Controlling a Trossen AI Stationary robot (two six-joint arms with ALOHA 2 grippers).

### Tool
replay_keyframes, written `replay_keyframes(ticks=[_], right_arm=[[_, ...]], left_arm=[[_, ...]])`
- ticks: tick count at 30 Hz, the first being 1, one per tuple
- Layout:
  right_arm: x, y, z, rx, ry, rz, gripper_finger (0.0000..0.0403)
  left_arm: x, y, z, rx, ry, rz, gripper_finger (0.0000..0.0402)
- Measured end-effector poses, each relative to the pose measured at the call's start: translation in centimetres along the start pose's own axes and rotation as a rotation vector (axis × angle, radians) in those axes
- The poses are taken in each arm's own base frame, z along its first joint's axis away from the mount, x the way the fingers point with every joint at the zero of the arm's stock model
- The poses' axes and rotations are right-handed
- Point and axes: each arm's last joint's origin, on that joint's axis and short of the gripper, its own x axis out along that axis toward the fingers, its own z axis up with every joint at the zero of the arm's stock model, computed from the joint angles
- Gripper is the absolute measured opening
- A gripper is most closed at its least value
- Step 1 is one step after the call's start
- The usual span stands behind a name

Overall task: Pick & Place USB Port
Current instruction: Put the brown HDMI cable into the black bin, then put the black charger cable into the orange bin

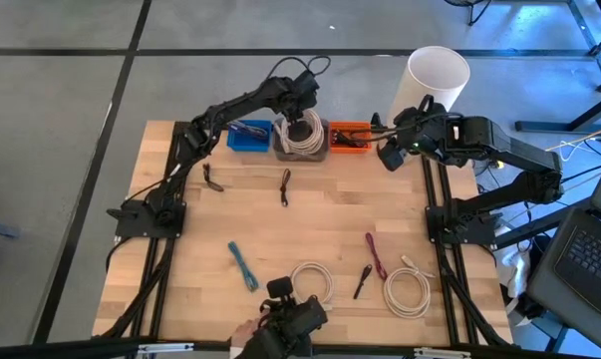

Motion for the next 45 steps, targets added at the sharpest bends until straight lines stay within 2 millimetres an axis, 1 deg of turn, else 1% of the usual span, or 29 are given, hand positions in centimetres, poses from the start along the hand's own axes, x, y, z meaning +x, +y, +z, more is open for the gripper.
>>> replay_keyframes(ticks=[9, 11, 17, 20, 23, 26, 32, 36, 39, 41, 45], right_arm=[[0.0, 0.0, 0.0, -0.002, -0.003, -0.005, 0.0268], [0.0, 0.0, 0.0, -0.003, -0.003, -0.006, 0.0268], [0.0, 0.0, 0.0, -0.002, -0.003, -0.007, 0.0268], [0.0, 0.0, 0.0, -0.002, -0.003, -0.006, 0.0268], [0.0, 0.0, 0.0, -0.001, -0.003, -0.006, 0.0268], [0.0, 0.0, 0.0, 0.001, -0.003, -0.007, 0.0268], [0.0, 0.0, 0.0, 0.005, -0.004, -0.006, 0.0268], [0.0, 0.0, 0.0, 0.005, -0.004, -0.006, 0.0268], [0.0, 0.0, 0.0, 0.006, -0.004, -0.007, 0.0268], [0.0, 0.0, 0.0, 0.007, -0.004, -0.006, 0.0268], [0.0, -0.1, -0.1, 0.028, 0.003, -0.009, 0.0268]], left_arm=[[0.5, -1.3, 0.4, 0.029, 0.005, -0.005, 0.0030], [0.4, -1.5, 0.5, 0.034, 0.003, -0.009, 0.0050], [0.4, -1.7, 0.3, 0.050, 0.020, -0.018, 0.0142], [0.0, -1.7, 0.0, 0.053, 0.044, -0.028, 0.0171], [-0.8, -1.8, -0.3, 0.066, 0.070, -0.041, 0.0188], [-3.0, -1.2, -0.3, 0.067, 0.042, -0.037, 0.0195], [-8.8, 0.4, -0.5, 0.033, -0.083, -0.007, 0.0197], [-12.9, 1.2, -0.8, 0.008, -0.212, -0.085, 0.0198], [-14.7, 1.2, -1.2, -0.018, -0.262, -0.170, 0.0198], [-15.7, 0.8, -1.7, -0.037, -0.253, -0.212, 0.0198], [-17.4, -0.1, -3.7, -0.033, -0.099, -0.274, 0.0198]])
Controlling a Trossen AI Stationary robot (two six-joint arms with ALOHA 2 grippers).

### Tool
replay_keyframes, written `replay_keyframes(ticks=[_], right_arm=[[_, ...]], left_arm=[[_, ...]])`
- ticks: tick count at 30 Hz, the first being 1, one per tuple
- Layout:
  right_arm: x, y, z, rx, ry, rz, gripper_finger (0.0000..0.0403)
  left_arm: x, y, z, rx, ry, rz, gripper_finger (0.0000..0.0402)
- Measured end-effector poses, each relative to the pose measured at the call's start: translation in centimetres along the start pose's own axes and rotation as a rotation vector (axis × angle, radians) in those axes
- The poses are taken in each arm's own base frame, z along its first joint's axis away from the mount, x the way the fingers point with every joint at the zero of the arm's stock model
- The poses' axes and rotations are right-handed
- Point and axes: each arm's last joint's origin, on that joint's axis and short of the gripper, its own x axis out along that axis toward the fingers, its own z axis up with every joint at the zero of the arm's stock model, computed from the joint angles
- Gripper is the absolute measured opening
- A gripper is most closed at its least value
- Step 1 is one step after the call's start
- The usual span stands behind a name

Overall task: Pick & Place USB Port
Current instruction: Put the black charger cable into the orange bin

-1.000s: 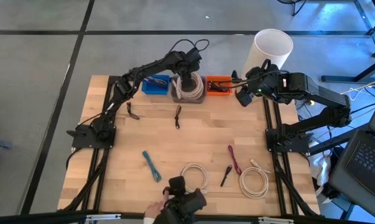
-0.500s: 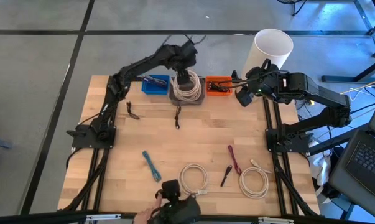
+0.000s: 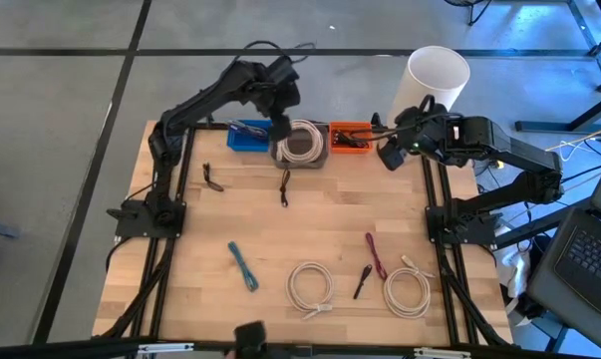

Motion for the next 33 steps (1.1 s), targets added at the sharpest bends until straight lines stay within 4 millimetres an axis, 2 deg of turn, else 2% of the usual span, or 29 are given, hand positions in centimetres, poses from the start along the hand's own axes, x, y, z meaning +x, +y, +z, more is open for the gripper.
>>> replay_keyframes(ticks=[5, 8, 11, 18, 24, 28, 33], right_arm=[[0.0, -0.2, -0.4, 0.028, 0.034, -0.018, 0.0268], [0.0, -0.2, -0.4, 0.043, 0.036, -0.019, 0.0268], [0.0, -0.2, -0.4, 0.043, 0.037, -0.019, 0.0268], [0.0, -0.2, -0.5, 0.062, 0.047, -0.016, 0.0268], [0.0, -0.2, -0.5, 0.059, 0.049, -0.017, 0.0268], [0.0, -0.2, -0.5, 0.058, 0.049, -0.017, 0.0268], [0.0, -0.2, -0.5, 0.058, 0.047, -0.017, 0.0268]], left_arm=[[-0.6, -1.7, -1.7, -0.034, 0.193, -0.058, 0.0198], [-0.4, -2.5, -1.6, -0.082, 0.191, -0.111, 0.0198], [0.6, -3.3, -1.4, -0.205, 0.172, -0.230, 0.0198], [6.3, -6.6, -2.9, -0.324, 0.322, -0.237, 0.0198], [11.6, -8.9, -4.9, -0.423, 0.346, -0.274, 0.0195], [13.8, -9.4, -6.1, -0.516, 0.354, -0.235, 0.0181], [15.1, -9.6, -6.8, -0.576, 0.331, -0.179, 0.0163]])
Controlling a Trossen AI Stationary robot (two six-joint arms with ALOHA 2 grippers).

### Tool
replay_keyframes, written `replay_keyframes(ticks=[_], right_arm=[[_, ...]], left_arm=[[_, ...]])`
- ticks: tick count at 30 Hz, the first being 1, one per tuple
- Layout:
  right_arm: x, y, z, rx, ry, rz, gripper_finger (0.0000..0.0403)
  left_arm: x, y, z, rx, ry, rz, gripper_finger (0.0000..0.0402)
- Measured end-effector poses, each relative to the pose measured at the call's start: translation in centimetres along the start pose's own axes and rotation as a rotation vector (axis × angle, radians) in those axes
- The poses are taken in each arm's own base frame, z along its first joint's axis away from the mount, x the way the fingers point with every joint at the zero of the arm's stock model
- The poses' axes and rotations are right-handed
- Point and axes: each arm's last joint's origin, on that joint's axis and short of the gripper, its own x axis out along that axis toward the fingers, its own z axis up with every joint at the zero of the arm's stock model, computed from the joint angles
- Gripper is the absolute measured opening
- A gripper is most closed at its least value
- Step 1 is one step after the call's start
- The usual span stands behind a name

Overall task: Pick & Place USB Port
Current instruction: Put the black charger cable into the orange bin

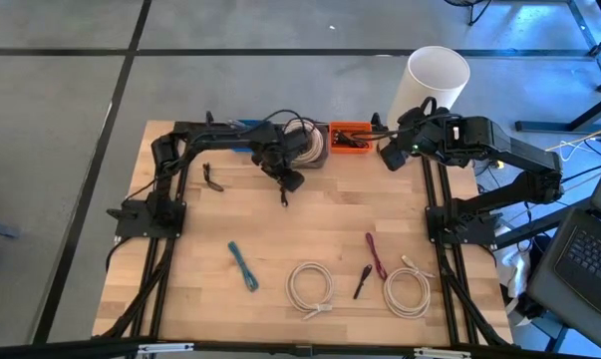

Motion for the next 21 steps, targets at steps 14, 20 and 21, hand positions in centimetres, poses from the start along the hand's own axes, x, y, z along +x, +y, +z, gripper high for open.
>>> replay_keyframes(ticks=[14, 20, 21], right_arm=[[0.0, 0.0, 0.0, 0.000, -0.001, 0.001, 0.0269], [0.0, 0.1, 0.1, 0.009, -0.011, 0.006, 0.0269], [0.1, 0.1, 0.2, 0.010, -0.012, 0.007, 0.0269]], left_arm=[[3.7, 0.9, -1.3, -0.064, -0.012, -0.033, 0.0145], [5.0, 0.7, -1.8, -0.043, -0.058, -0.061, 0.0143], [5.0, 0.6, -1.9, -0.038, -0.059, -0.062, 0.0140]])
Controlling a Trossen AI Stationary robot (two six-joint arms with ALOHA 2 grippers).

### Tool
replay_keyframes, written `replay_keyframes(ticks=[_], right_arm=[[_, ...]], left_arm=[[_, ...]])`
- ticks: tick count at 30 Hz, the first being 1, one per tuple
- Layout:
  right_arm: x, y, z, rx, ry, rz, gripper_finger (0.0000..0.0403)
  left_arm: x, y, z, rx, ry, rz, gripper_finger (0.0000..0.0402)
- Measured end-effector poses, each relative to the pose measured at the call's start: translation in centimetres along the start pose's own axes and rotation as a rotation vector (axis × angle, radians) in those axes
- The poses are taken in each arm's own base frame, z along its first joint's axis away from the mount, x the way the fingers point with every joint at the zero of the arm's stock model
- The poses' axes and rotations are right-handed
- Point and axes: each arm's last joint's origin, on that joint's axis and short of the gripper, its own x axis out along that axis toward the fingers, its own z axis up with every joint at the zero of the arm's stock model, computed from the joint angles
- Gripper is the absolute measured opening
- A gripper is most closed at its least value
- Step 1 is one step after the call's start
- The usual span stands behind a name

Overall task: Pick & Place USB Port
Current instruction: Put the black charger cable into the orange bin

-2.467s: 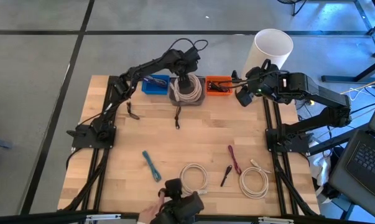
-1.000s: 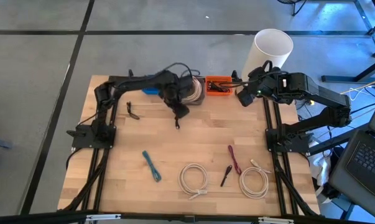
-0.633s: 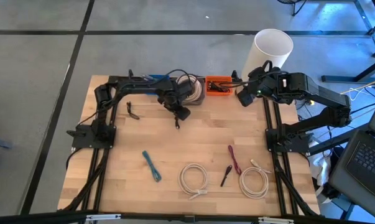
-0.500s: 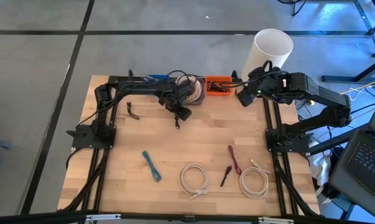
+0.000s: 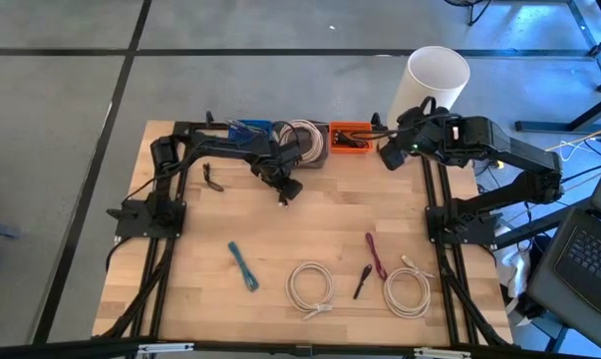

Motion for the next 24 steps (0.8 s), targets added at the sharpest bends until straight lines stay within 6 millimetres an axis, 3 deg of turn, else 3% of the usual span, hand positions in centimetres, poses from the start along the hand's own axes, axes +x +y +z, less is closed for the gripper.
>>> replay_keyframes(ticks=[3, 8, 11, 17, 20, 24], right_arm=[[0.1, 0.1, 0.0, -0.002, 0.002, -0.001, 0.0269], [0.1, 0.1, 0.0, -0.004, 0.004, -0.002, 0.0269], [0.1, 0.1, 0.0, -0.004, 0.004, -0.002, 0.0269], [0.1, 0.1, 0.0, -0.004, 0.004, -0.003, 0.0269], [0.1, 0.1, 0.0, -0.002, 0.002, -0.001, 0.0268], [0.1, 0.4, 0.5, 0.033, -0.033, 0.027, 0.0268]], left_arm=[[0.1, -0.3, -0.3, 0.039, 0.002, 0.010, 0.0117], [-0.3, -0.9, -1.2, 0.070, 0.048, 0.008, 0.0034], [-1.7, -1.2, -2.0, 0.091, 0.069, 0.016, 0.0027], [-6.6, -2.0, -3.9, 0.155, 0.039, 0.014, 0.0027], [-9.8, -2.9, -3.8, 0.236, -0.130, -0.096, 0.0027], [-13.8, -4.2, -2.2, 0.408, -0.430, -0.365, 0.0027]])
